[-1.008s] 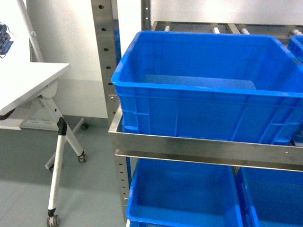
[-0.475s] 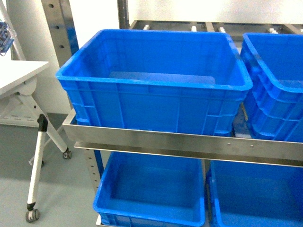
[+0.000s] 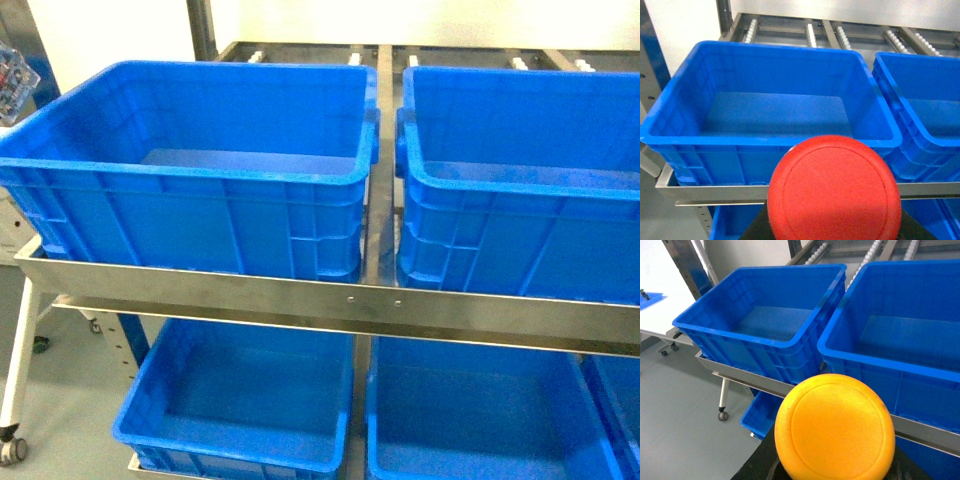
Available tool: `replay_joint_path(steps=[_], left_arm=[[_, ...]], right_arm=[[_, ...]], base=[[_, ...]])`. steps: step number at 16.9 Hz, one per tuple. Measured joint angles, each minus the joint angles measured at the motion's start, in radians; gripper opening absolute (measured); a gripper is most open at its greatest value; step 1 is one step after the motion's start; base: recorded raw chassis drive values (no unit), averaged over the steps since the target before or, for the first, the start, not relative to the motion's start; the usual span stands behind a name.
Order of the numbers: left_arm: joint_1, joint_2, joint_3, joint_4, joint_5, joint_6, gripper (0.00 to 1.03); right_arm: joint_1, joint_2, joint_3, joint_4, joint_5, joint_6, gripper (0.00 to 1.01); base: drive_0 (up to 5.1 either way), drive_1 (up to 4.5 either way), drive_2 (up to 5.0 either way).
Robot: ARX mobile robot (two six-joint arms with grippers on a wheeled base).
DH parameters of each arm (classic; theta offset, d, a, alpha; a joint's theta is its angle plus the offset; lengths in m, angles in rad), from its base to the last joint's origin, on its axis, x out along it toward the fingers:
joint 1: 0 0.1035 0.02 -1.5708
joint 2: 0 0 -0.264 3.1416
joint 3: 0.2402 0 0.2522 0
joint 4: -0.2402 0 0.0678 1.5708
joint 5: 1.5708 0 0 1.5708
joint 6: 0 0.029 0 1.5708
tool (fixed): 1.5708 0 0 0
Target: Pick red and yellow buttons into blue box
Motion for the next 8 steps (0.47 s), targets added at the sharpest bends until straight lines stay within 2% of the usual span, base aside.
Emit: replay_joint_path(steps=[8], left_arm=[[0.000, 0.002, 0.000, 0.003, 0.000, 0.000, 0.24]], right_arm=[[0.000, 0.000, 0.000, 0.003, 0.000, 0.000, 0.26]], base=[[4.9, -2.24, -2.2]])
